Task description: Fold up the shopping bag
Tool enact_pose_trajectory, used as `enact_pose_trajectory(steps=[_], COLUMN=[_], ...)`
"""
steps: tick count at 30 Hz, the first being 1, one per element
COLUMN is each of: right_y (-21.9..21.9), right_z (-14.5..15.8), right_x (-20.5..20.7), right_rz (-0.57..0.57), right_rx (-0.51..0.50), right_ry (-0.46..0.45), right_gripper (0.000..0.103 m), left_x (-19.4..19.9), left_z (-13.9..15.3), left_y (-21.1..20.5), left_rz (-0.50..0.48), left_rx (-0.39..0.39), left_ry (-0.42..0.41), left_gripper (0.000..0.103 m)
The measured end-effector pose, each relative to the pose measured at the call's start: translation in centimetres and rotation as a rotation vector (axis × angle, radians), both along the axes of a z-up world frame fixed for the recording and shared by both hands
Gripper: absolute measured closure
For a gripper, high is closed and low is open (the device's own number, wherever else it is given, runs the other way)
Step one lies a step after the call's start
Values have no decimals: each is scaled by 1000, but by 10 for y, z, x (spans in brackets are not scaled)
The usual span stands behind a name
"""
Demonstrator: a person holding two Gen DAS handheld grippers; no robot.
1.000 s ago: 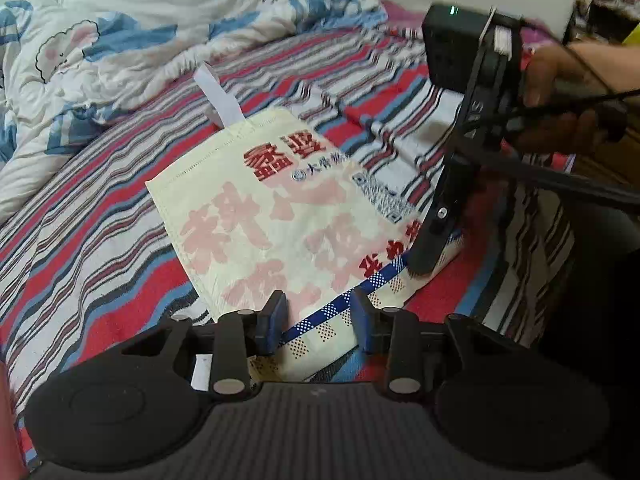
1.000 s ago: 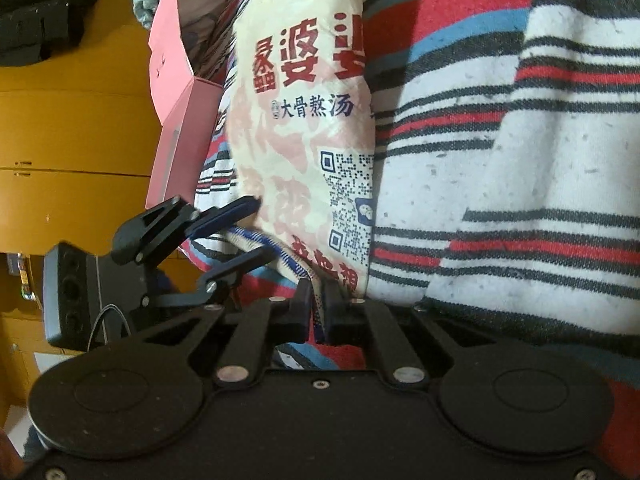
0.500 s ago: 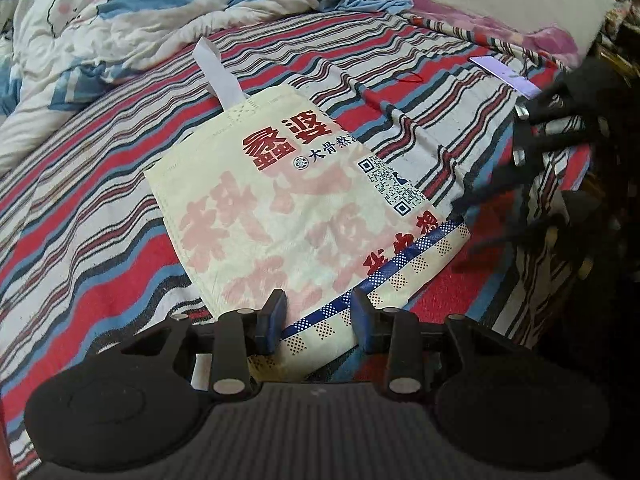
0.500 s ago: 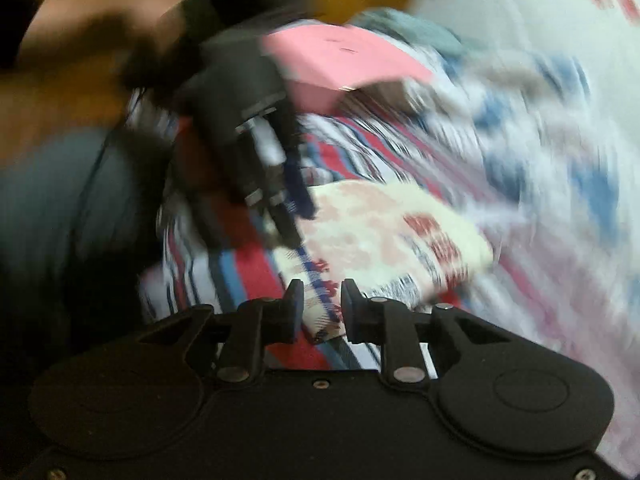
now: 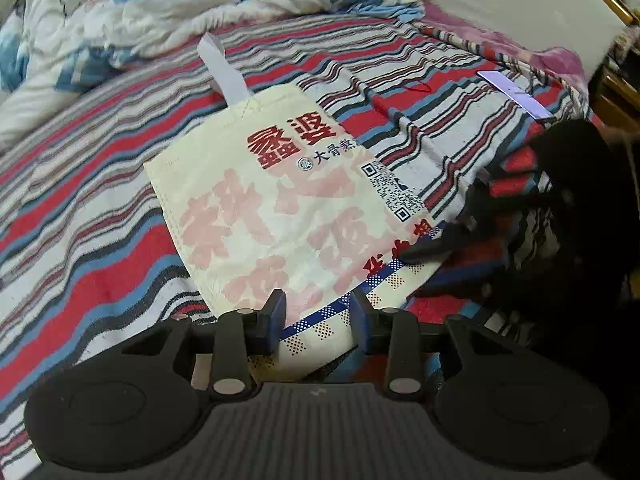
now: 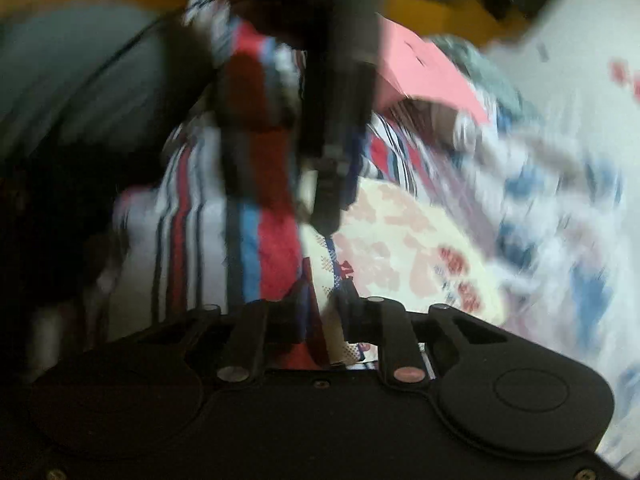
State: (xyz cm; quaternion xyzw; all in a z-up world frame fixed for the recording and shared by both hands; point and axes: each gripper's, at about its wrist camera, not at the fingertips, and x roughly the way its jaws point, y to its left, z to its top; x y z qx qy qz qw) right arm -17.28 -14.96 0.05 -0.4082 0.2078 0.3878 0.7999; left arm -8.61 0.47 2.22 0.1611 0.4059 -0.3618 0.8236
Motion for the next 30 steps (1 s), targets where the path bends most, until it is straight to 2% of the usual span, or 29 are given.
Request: enact_pose_trajectory(steps=[4, 6, 7, 11, 13, 16, 18, 20, 21, 22, 23, 27, 30], right_y=[-41, -66, -75, -88, -92, -94, -94, -93, -93, -93, -94, -95, -94], right_z=[17, 5, -2, -23, -29, -31, -30, -29, -29, -29, -29, -29, -29], right_x=[65, 98, 109, 130, 137, 137, 135, 136, 136, 136, 136, 135, 138], right_rz=[-240, -374, -425, -519, -541, -551, -549, -548, -549, -551, -553, -549, -545], right_rx=[392, 575, 639, 742, 757, 752, 742, 734, 733, 734, 737, 736, 729], right_ry=[531, 828, 938, 1183, 1242, 1268, 1267, 1261, 1256, 1253, 1253, 1249, 1251], right_gripper=[89, 89, 89, 89, 91, 94, 95, 96, 96, 97, 97, 97, 97], left_x=[-5, -5, -5, 2, 5, 2, -1, 0, 1, 2, 3, -8, 0], left_z=[4, 7, 9, 12, 17, 24, 26, 23, 23, 23, 23, 22, 20], left_y=[7, 12, 15, 27, 30, 22, 12, -3, -6, -10, -13, -24, -25], left_rz=[-23, -24, -21, -7, -26, -123, -165, -190, -202, -220, -239, -326, -313], left_rx=[-27, -60, -73, -122, -130, -115, -53, 49, 66, 81, 96, 206, 215], left_ry=[3, 24, 36, 90, 83, 87, 39, -16, -16, -11, -5, -42, -10], left_gripper=[70, 70, 70, 70, 70, 69, 69, 69, 71, 79, 83, 85, 86])
